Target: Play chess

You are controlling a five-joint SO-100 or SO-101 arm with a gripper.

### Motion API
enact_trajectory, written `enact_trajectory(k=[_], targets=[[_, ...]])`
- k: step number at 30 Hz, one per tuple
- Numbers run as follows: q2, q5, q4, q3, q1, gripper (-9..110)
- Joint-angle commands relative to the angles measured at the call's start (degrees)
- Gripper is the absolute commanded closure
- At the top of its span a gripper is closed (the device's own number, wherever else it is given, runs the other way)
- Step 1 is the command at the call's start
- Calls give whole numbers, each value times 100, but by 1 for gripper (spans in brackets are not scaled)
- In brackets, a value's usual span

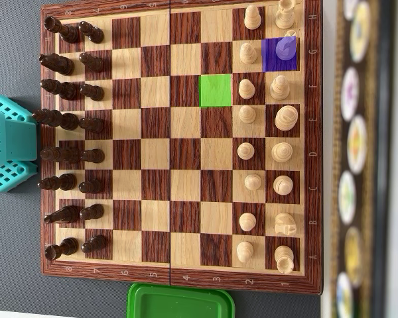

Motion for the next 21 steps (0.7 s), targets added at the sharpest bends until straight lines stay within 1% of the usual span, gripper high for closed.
enact_trajectory(k=[1, 16, 21], targets=[[-70, -26, 325, -141, -105, 87], [-132, 18, 527, 272, -439, 87], [-1151, -18, 571, -88, -615, 87]])
